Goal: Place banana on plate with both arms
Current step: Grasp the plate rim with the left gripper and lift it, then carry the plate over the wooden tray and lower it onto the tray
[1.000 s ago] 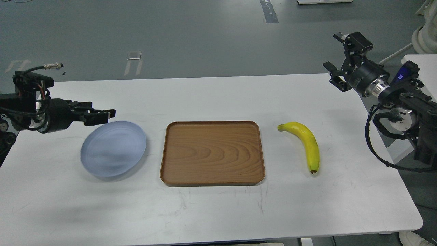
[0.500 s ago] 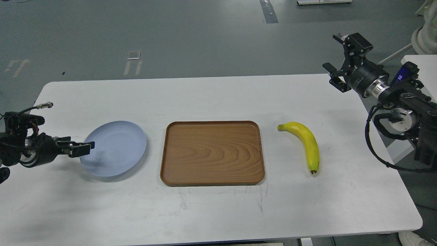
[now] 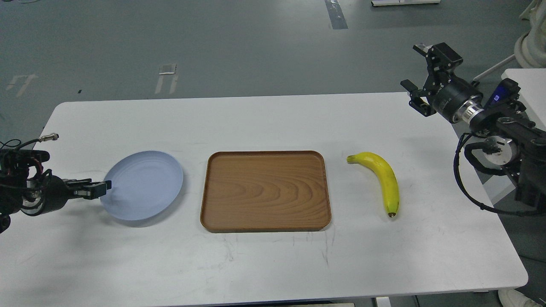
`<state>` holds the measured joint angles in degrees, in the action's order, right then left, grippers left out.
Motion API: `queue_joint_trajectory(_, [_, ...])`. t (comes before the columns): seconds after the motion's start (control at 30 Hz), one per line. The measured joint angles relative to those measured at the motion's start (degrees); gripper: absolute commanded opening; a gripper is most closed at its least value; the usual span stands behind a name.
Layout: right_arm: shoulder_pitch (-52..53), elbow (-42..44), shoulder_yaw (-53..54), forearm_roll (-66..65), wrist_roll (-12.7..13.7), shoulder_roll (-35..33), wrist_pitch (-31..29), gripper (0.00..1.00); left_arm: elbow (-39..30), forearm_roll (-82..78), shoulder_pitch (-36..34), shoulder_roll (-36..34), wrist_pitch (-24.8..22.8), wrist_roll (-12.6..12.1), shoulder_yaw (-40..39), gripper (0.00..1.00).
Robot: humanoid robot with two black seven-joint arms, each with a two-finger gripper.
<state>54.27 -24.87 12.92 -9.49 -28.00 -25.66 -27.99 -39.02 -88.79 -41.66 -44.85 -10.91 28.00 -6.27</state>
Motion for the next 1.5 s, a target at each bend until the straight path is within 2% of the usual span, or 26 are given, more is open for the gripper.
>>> queue_joint_trajectory(0.2, [0.02,0.0,-0.01,0.0,0.0,0.0,0.0,1.0,0.0,0.04,0.0,-0.07,-1.17,0.0,0.03,0.4])
queue_joint_trajectory(0.27, [0.17,0.0,-0.01,0.0,0.0,0.0,0.0,1.0,0.0,0.08,0.0,-0.08,-1.47,0.0,0.03,0.27])
queue_joint_trajectory(0.37, [0.2,0.0,-0.01,0.0,0.0,0.0,0.0,1.0,-0.04,0.33,-0.09,-0.07,-2.26,0.0,-0.01,0.0])
queue_joint_trajectory(0.83, [0.1,0.0,-0.02,0.0,0.0,0.0,0.0,1.0,-0.56,4.39,-1.46,-0.09,-2.73,0.01,-0.13,0.0])
queue_joint_trajectory(1.0, [0.23,-0.01,-0.02,0.0,0.0,0.0,-0.01,1.0,-3.11,5.71,-7.62,-0.61,-5.88,-0.01,-0.08,0.0])
queue_joint_trajectory(1.1, [0.32,0.09,-0.05,0.0,0.0,0.0,-0.01,1.0,-7.06,5.74,-13.03,-0.88,-8.62,-0.01,-0.07,0.0])
queue_joint_trajectory(1.27, [0.25,0.24,-0.09,0.0,0.0,-0.01,-0.02,1.0,-14.37,5.06,-18.35,-0.14,-10.02,-0.01,-0.04,0.0])
queue_joint_trajectory(1.37, [0.17,0.32,-0.1,0.0,0.0,-0.04,-0.02,1.0,-16.89,3.17,-20.02,3.75,-10.62,-0.01,0.05,0.0])
queue_joint_trajectory(1.5, [0.24,0.36,-0.1,0.0,0.0,-0.11,-0.02,1.0,-16.49,1.52,-21.3,10.39,-11.58,0.0,1.23,0.0])
